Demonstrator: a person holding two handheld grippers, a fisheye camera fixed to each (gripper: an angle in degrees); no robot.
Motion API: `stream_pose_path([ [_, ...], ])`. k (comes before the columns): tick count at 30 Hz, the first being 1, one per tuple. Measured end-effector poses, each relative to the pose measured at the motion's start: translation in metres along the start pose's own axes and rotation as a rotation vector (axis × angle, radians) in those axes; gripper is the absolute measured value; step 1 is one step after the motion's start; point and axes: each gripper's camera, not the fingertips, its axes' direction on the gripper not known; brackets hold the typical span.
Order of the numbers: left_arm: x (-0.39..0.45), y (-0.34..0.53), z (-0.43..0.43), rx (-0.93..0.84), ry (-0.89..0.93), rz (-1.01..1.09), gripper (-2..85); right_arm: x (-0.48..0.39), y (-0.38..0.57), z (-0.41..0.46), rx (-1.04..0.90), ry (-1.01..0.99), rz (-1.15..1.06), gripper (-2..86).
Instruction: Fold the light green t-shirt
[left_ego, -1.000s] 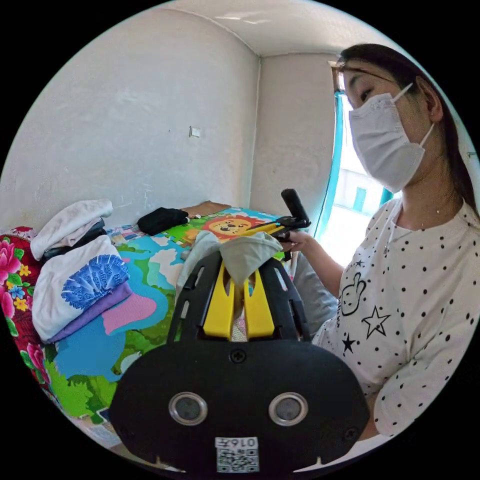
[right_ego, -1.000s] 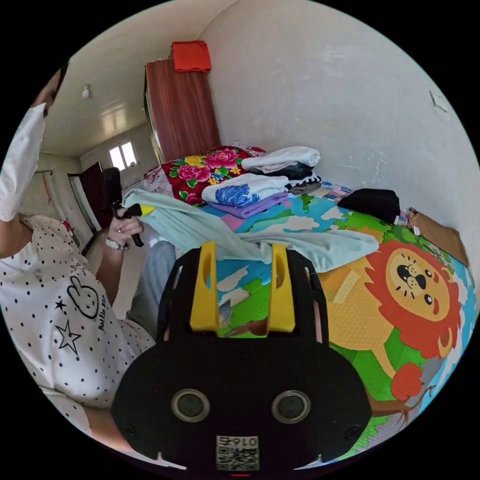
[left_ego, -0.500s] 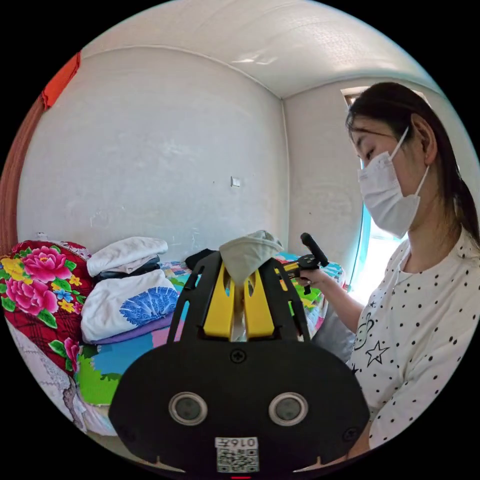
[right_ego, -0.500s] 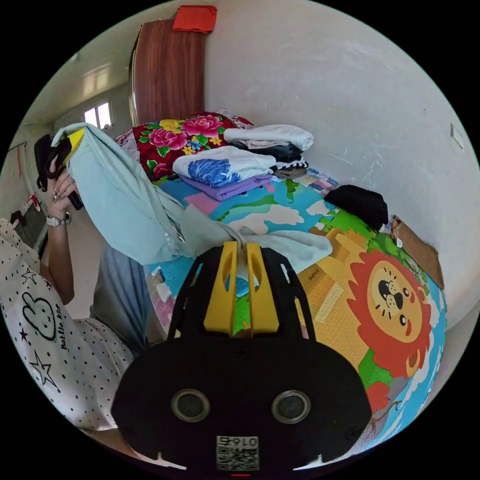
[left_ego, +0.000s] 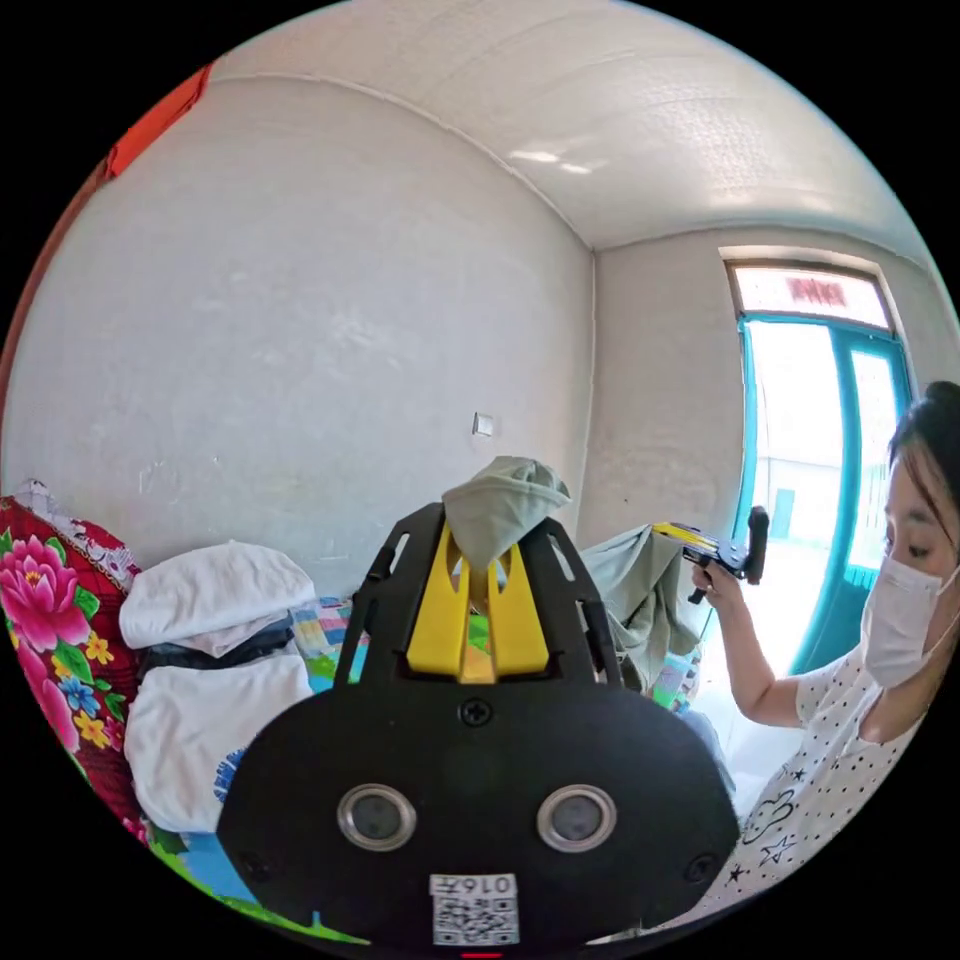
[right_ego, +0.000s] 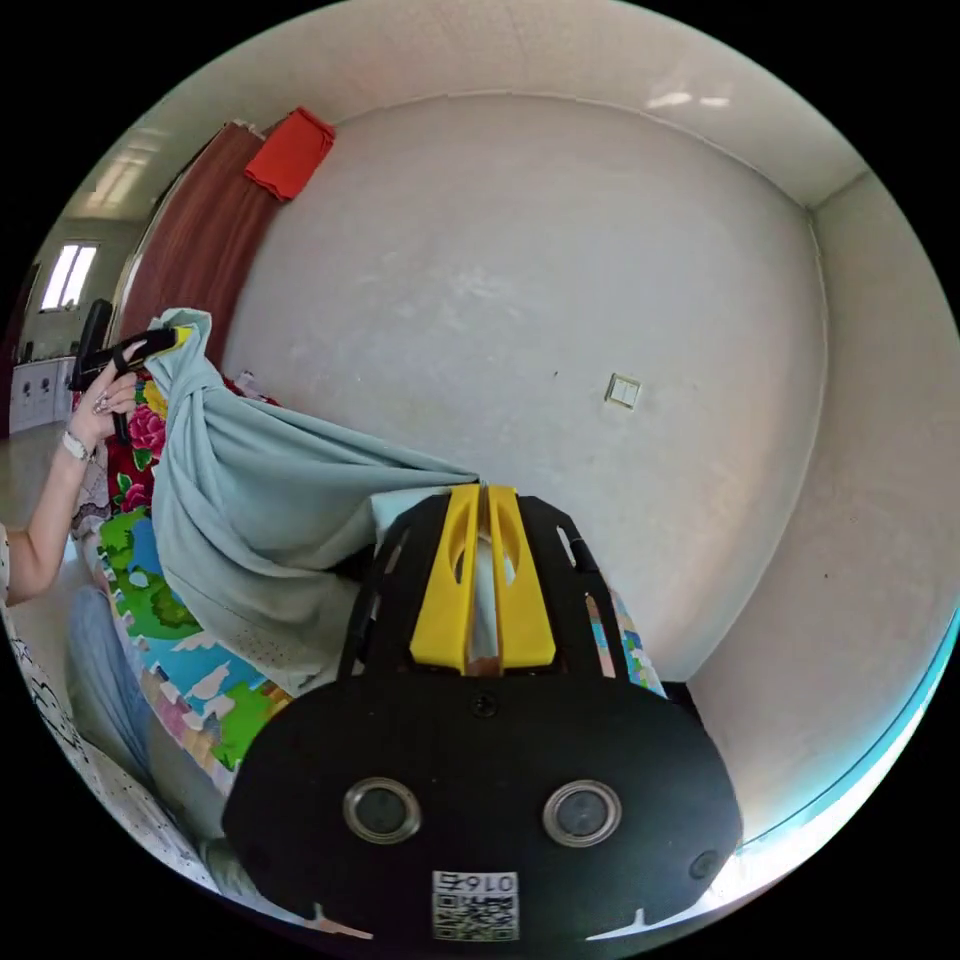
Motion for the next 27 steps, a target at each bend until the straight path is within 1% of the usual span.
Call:
stream_pose_path([
  [1,0.003,-0.003,0.007,0.007,-0.02,0.016,-0.9,0.003,-0.006,-0.007,0.003,0.047,-0.046,0.2],
  [2,0.01,-0.01,0.02,0.014,-0.075,0.056,-0.9,0.0,-0.011,-0.007,-0.059,0.059,-0.16,0.2],
  [3,0.015,-0.017,0.035,-0.003,-0.115,0.082,-0.9,0.001,-0.014,-0.007,-0.104,0.07,-0.197,0.1],
  [4,0.017,-0.02,0.042,-0.008,-0.126,0.089,-0.9,0.006,-0.019,-0.009,-0.145,0.11,-0.18,0.1],
  [5,0.019,-0.025,0.052,-0.005,-0.132,0.094,-0.9,0.008,-0.02,-0.017,-0.126,0.143,-0.206,0.0],
  [7,0.019,-0.033,0.064,-0.005,-0.091,0.08,-0.9,0.01,-0.02,-0.029,-0.129,0.184,-0.261,-0.1],
  [9,0.016,-0.042,0.076,-0.004,0.001,0.025,-0.9,0.019,-0.021,-0.041,-0.16,0.175,-0.248,-0.1],
  [10,0.016,-0.045,0.079,-0.005,0.018,0.018,-0.9,0.026,-0.019,-0.048,-0.182,0.171,-0.236,-0.1],
  [13,0.028,-0.065,0.082,0.027,0.043,0.057,-0.9,0.039,-0.016,-0.077,-0.096,0.191,-0.204,-0.2],
  [17,0.059,-0.116,0.077,0.093,0.01,0.173,-0.9,0.047,-0.035,-0.113,0.008,0.231,-0.206,-0.2],
  [19,0.072,-0.139,0.086,0.089,-0.03,0.211,-0.9,0.048,-0.049,-0.122,0.053,0.257,-0.213,-0.2],
  [21,0.079,-0.162,0.118,0.008,-0.069,0.239,-0.9,0.045,-0.063,-0.116,0.027,0.28,-0.26,-0.2],
  [22,0.078,-0.166,0.13,-0.026,-0.076,0.242,-0.9,0.044,-0.071,-0.101,-0.043,0.271,-0.28,-0.2],
  [23,0.077,-0.171,0.157,-0.111,-0.094,0.253,-0.9,0.043,-0.076,-0.081,-0.105,0.238,-0.29,-0.2],
  [24,0.073,-0.172,0.189,-0.208,-0.135,0.254,-0.9,0.043,-0.076,-0.071,-0.125,0.222,-0.288,-0.1],
  [25,0.072,-0.17,0.205,-0.255,-0.161,0.255,-0.9,0.042,-0.075,-0.05,-0.147,0.197,-0.28,-0.1],
  [27,0.066,-0.158,0.271,-0.409,-0.273,0.278,-0.8,0.039,-0.069,-0.019,-0.152,0.182,-0.257,0.0],
])
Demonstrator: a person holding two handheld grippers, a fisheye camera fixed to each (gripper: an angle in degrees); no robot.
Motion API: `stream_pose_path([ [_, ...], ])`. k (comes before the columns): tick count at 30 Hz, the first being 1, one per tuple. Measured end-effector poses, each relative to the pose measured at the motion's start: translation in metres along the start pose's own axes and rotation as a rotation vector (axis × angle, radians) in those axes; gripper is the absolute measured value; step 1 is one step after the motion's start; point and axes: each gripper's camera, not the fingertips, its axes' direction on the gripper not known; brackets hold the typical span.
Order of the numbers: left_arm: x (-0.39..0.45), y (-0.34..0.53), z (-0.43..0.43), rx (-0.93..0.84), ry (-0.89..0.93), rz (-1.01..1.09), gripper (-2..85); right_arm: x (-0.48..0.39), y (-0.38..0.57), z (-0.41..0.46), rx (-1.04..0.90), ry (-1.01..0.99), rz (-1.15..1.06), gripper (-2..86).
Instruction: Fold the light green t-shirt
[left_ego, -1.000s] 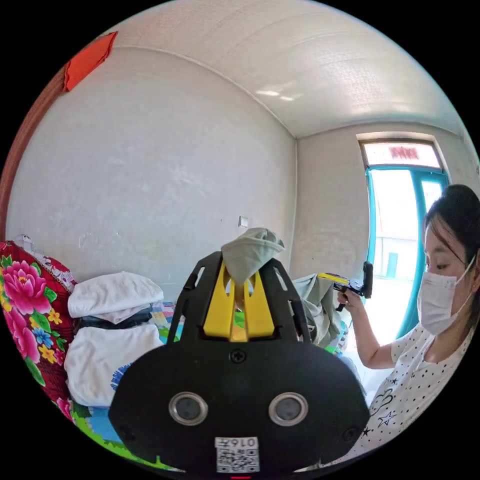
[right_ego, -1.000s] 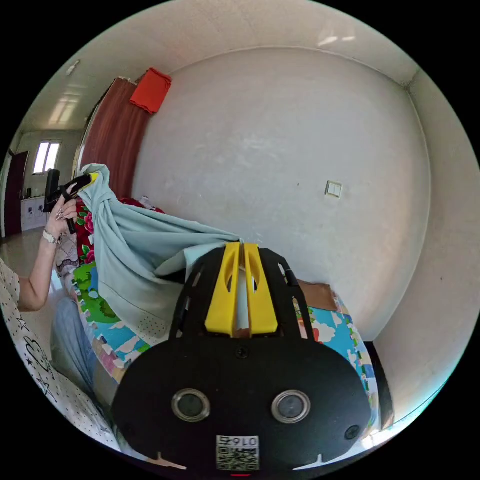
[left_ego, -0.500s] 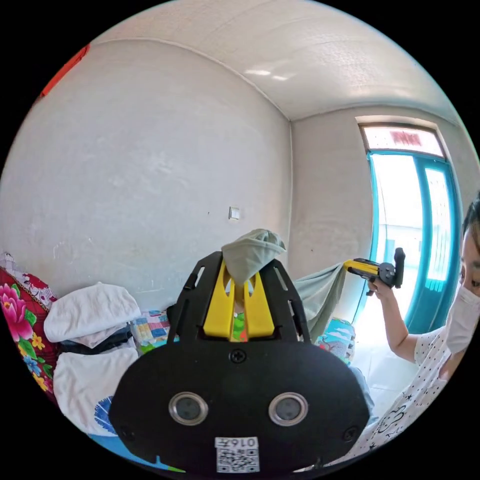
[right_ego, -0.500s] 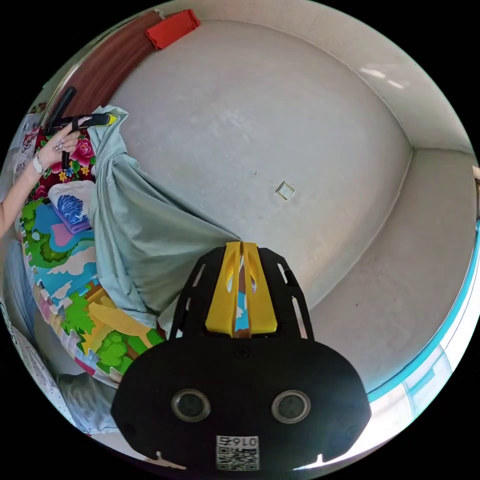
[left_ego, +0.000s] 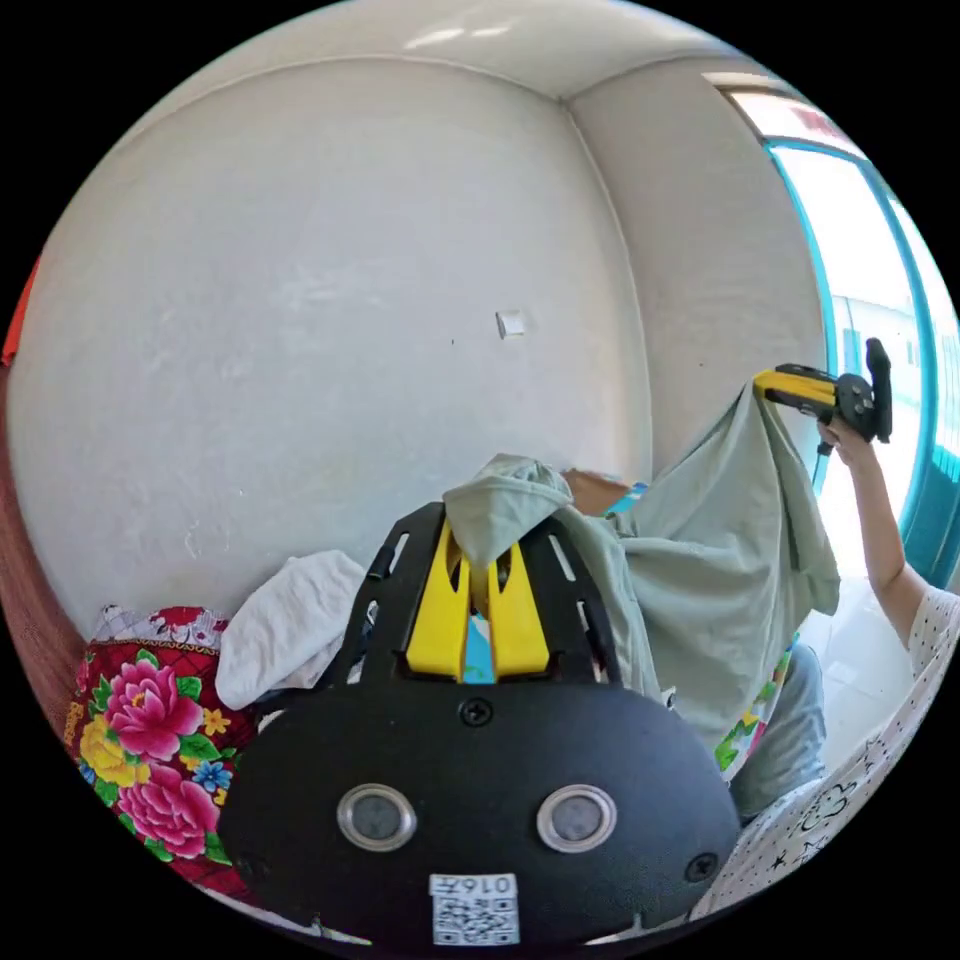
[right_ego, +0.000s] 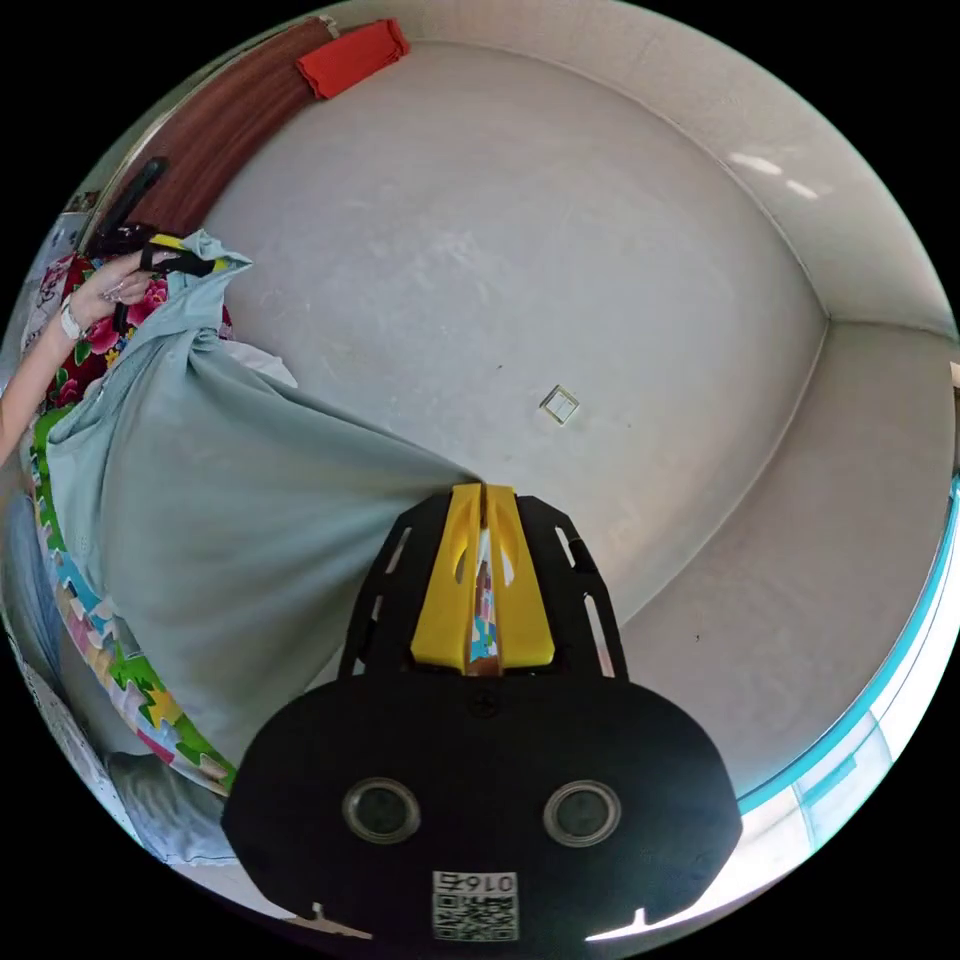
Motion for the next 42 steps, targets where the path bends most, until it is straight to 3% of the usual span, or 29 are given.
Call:
stream_pose_path([
  [4,0.021,-0.005,0.099,-0.197,-0.098,0.027,-0.5,-0.043,0.002,0.09,-0.128,-0.002,0.011,0.2],
  [7,0.025,0.005,0.173,-0.363,0.008,-0.034,0.9,-0.086,0.017,0.164,-0.218,-0.03,-0.003,0.9],
  [9,0.01,0.023,0.229,-0.56,0.156,-0.156,6.3,-0.115,0.035,0.207,-0.311,-0.068,-0.035,1.7],
  [12,-0.014,0.045,0.249,-0.62,0.147,-0.275,9.4,-0.139,0.072,0.236,-0.321,-0.115,-0.033,5.0],
  [15,0.011,0.046,0.236,-0.623,0.069,-0.193,14.4,-0.126,0.109,0.222,-0.261,-0.127,0.118,7.8],
  [18,0.089,0.047,0.226,-0.573,0.233,-0.026,15.6,-0.119,0.146,0.186,-0.207,-0.274,0.236,10.6],
  [20,0.141,0.052,0.226,-0.533,0.347,0.032,15.5,-0.148,0.174,0.156,-0.184,-0.467,0.177,12.0],
  [24,0.227,0.07,0.255,-0.558,0.468,-0.005,13.8,-0.221,0.212,0.135,-0.311,-0.62,0.064,15.9],
  [29,0.253,0.095,0.291,-0.664,0.413,-0.189,7.9,-0.314,0.25,0.135,-0.38,-0.795,0.125,14.4],
  [33,0.265,0.1,0.265,-0.605,0.323,-0.199,-0.2,-0.365,0.256,0.145,-0.394,-0.929,0.035,13.7],
  [42,0.28,0.103,0.161,-0.493,0.516,-0.197,-0.9,-0.427,0.26,0.161,-0.457,-0.937,-0.092,3.1],
])
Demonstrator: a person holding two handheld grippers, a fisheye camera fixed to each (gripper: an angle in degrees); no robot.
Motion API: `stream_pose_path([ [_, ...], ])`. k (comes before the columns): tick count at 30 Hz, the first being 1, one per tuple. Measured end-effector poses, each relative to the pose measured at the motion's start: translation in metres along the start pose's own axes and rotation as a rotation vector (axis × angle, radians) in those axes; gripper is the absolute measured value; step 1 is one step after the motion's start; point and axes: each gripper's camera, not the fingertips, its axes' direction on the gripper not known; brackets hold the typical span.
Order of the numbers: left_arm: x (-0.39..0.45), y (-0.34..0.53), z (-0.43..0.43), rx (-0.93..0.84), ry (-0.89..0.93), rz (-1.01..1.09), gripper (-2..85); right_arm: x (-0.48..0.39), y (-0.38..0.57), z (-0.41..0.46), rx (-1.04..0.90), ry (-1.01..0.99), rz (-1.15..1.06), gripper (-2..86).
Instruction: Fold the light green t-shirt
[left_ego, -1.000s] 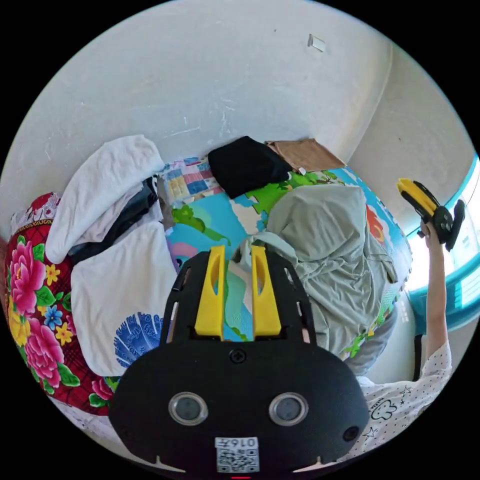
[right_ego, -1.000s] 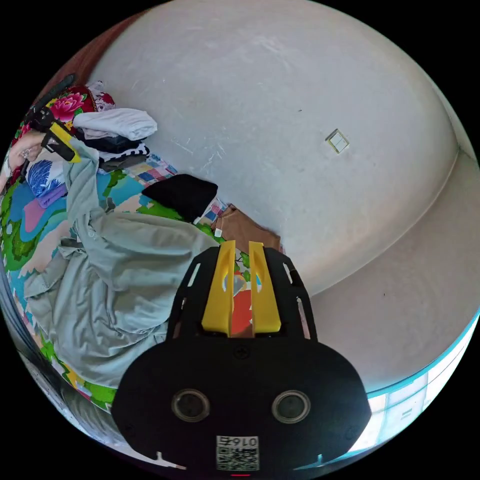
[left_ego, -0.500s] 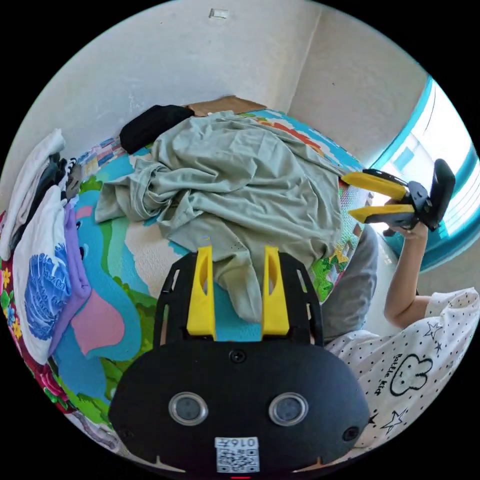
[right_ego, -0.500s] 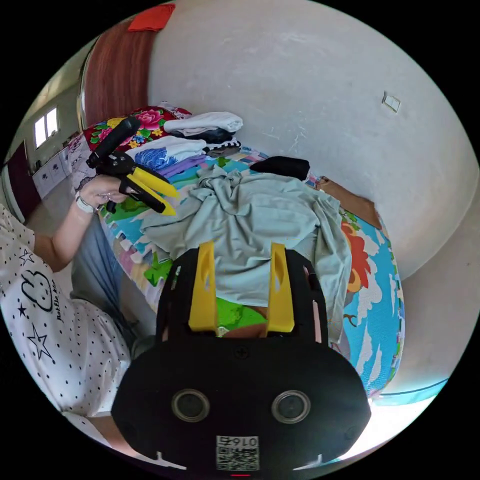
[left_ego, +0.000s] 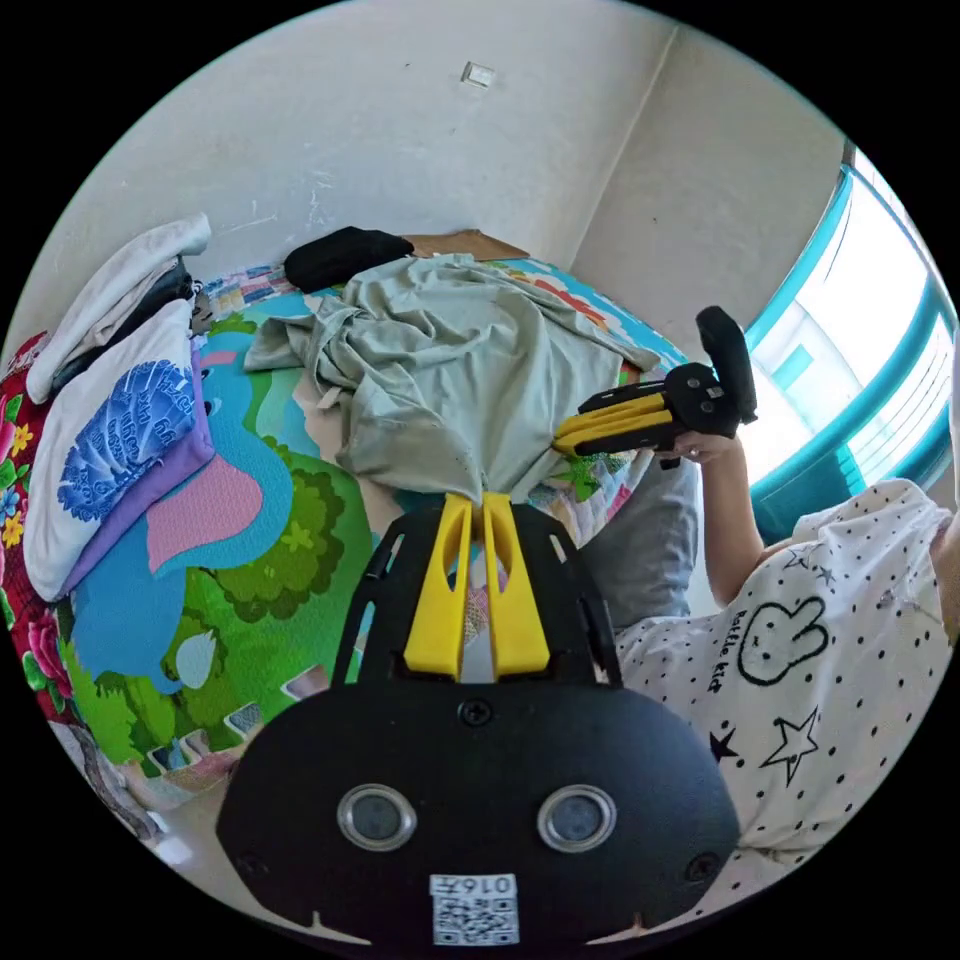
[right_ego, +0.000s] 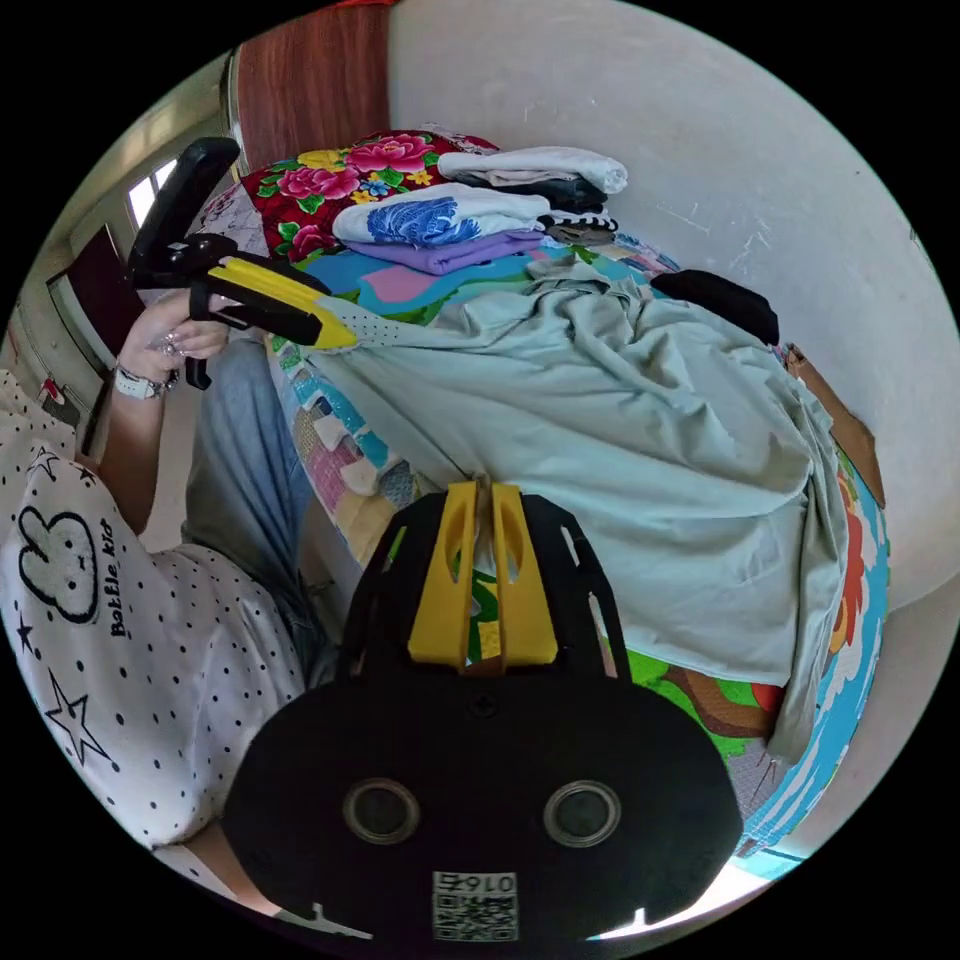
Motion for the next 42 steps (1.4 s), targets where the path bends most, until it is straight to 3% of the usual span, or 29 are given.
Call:
stream_pose_path([
  [5,0.042,0.014,-0.005,-0.021,0.076,0.089,-0.9,-0.009,0.025,-0.02,0.071,-0.055,-0.076,0.6],
  [8,0.066,0.014,-0.003,-0.039,0.031,0.141,-0.9,-0.004,0.045,-0.035,0.113,-0.078,-0.061,0.3],
  [16,0.064,0.004,-0.013,0.099,-0.032,-0.037,-0.9,0.023,0.091,-0.068,0.265,-0.087,0.082,0.4],
  [18,0.045,-0.006,-0.014,0.21,-0.099,-0.181,-0.8,0.036,0.087,-0.069,0.312,-0.054,0.153,0.6],
  [22,0.01,0.015,-0.024,0.417,-0.283,-0.469,-0.8,0.094,0.077,-0.048,0.354,0.079,0.529,2.0],
  [24,0.009,0.038,-0.04,0.464,-0.323,-0.481,-0.6,0.112,0.098,-0.048,0.363,0.11,0.651,2.6],
  [28,0.008,0.041,-0.031,0.323,-0.211,-0.43,1.6,0.133,0.173,-0.075,0.392,0.11,0.646,7.9],
  [32,0.026,0.02,0.015,0.148,-0.079,-0.362,5.3,0.176,0.229,-0.098,0.248,0.257,0.821,12.6],
  [35,0.052,0.003,0.037,0.092,-0.137,-0.325,5.4,0.198,0.239,-0.099,0.054,0.342,0.863,12.8],
  [39,0.079,-0.024,0.065,-0.015,-0.179,-0.302,2.3,0.198,0.232,-0.099,0.001,0.416,0.813,8.7],
  [42,0.101,-0.036,0.067,-0.008,-0.264,-0.273,-0.4,0.184,0.235,-0.103,-0.072,0.631,0.813,2.4],
])
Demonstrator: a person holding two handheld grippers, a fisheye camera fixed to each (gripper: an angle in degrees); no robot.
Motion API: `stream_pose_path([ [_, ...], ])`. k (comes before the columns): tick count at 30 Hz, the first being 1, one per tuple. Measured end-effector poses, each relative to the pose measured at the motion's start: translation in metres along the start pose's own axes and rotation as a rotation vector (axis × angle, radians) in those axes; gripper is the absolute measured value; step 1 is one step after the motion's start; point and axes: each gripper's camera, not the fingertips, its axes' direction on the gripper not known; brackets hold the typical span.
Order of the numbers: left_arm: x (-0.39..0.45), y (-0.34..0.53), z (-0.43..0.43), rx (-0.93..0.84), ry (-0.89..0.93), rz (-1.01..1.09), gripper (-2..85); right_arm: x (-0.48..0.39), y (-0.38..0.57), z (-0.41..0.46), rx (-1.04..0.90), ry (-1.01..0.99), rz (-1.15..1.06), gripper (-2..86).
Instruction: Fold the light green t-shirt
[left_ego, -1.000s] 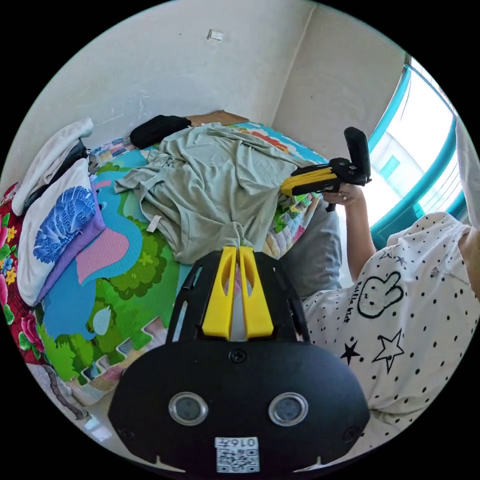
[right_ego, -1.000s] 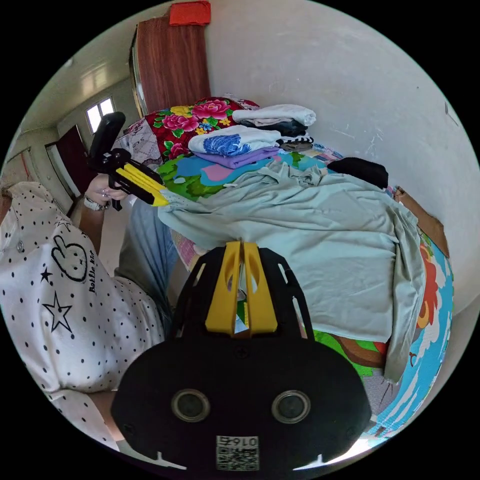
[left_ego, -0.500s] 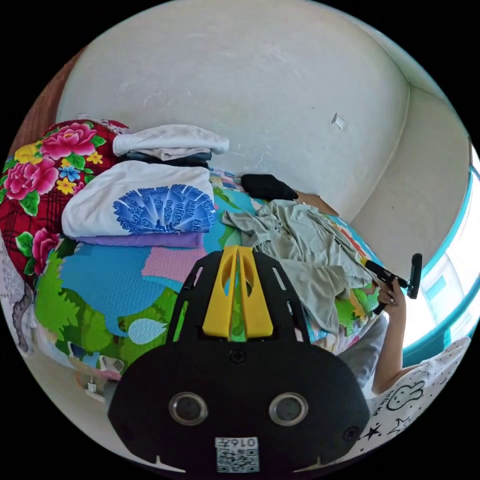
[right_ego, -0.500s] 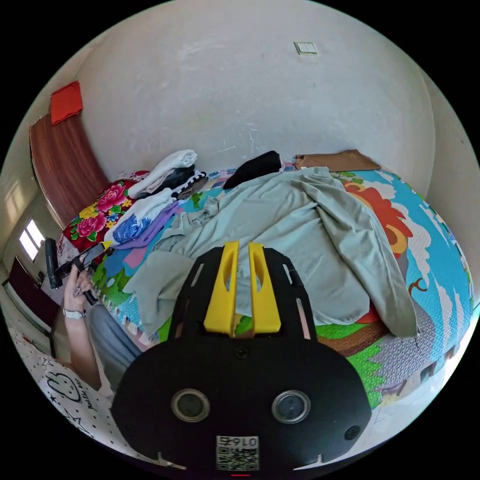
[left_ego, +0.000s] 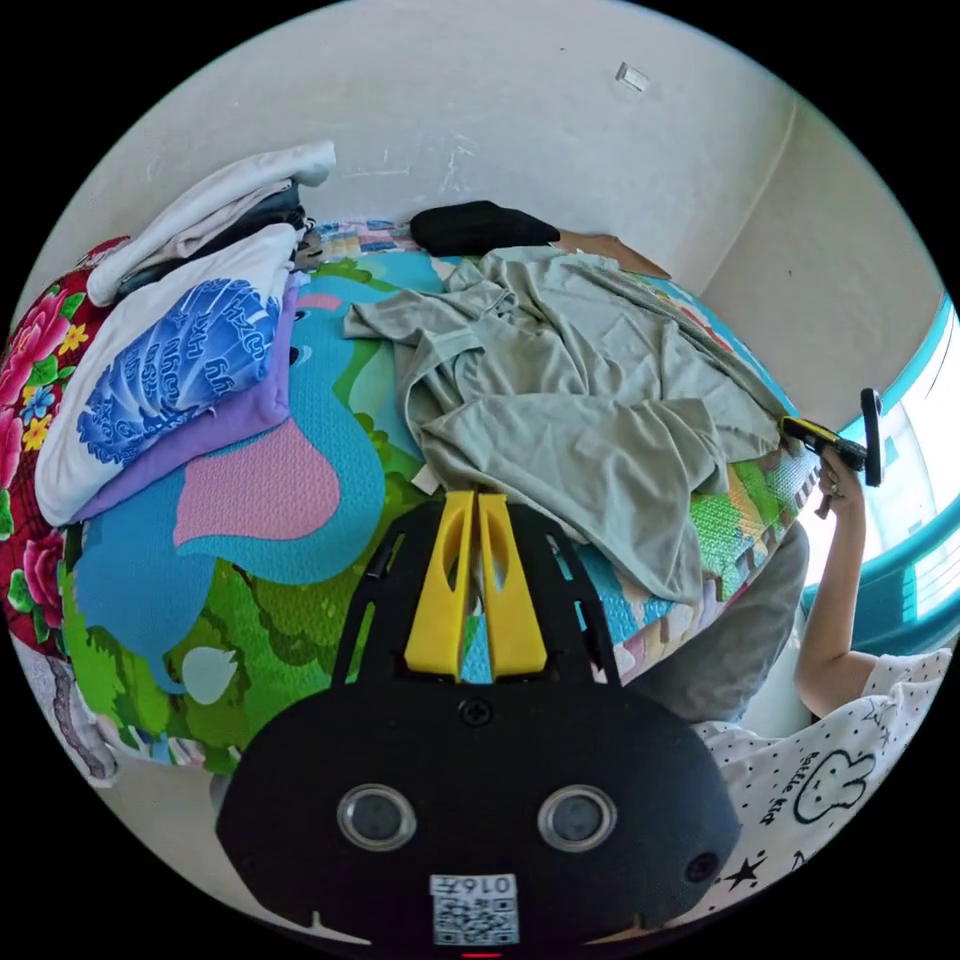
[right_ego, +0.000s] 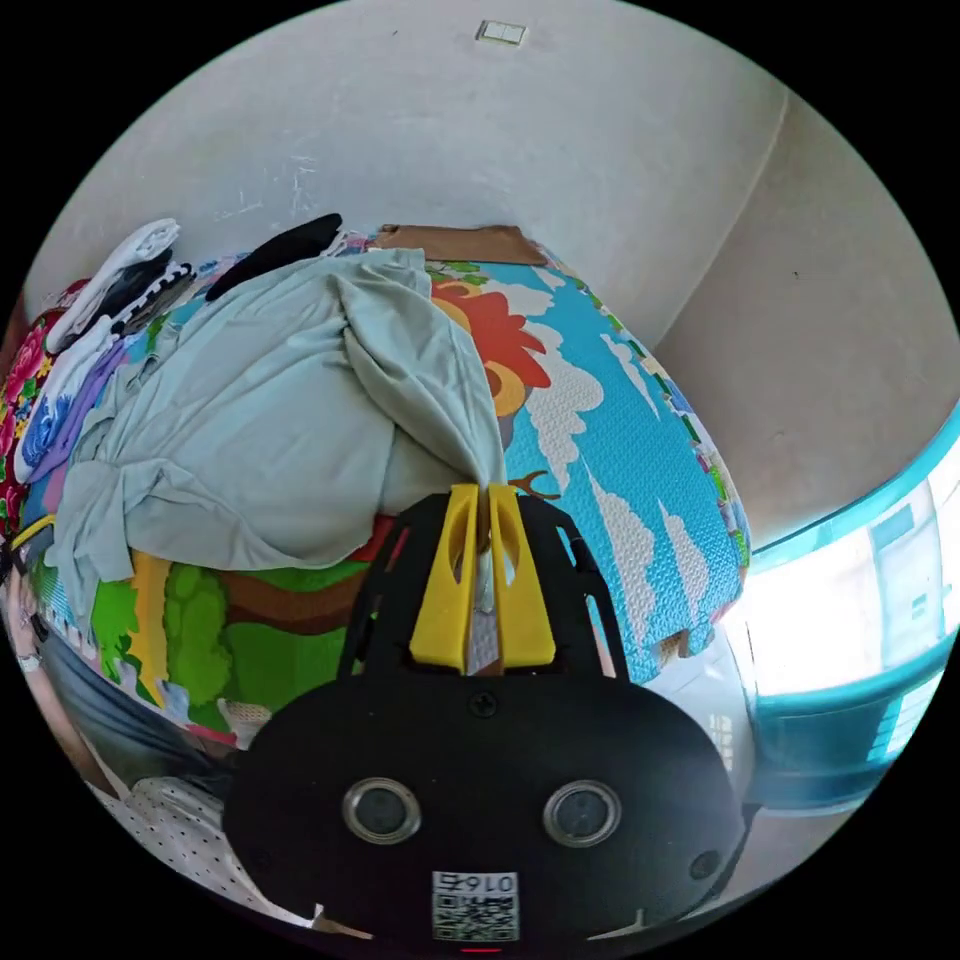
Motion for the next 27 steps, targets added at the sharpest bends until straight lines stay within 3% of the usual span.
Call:
stream_pose_path([
  [4,0.023,-0.008,0.001,-0.012,-0.026,0.049,-0.9,0.046,0.029,-0.013,0.009,0.111,0.157,1.3],
  [8,0.045,-0.017,0.006,-0.024,0.095,0.115,-1.0,0.105,0.047,-0.027,0.016,0.16,0.378,1.8],
  [11,0.061,-0.017,0.003,-0.033,0.145,0.165,-1.0,0.109,0.048,-0.04,-0.073,0.189,0.409,5.4],
  [13,0.069,-0.013,-0.002,-0.043,0.146,0.191,-1.0,0.088,0.047,-0.068,-0.005,0.21,0.411,7.6],
  [18,0.089,0.013,-0.023,-0.079,0.193,0.284,-1.0,-0.056,-0.006,-0.143,0.328,-0.1,0.03,9.0],
  [20,0.098,0.024,-0.027,-0.1,0.199,0.325,-1.0,-0.161,-0.055,-0.161,0.392,-0.301,-0.27,9.6],
  [23,0.11,0.043,-0.028,-0.13,0.169,0.358,-1.0,-0.309,-0.116,-0.174,0.394,-0.566,-0.643,10.6],
  [27,0.116,0.064,-0.03,-0.09,0.154,0.319,-1.0,-0.478,-0.18,-0.164,0.287,-0.728,-0.986,11.4],
])
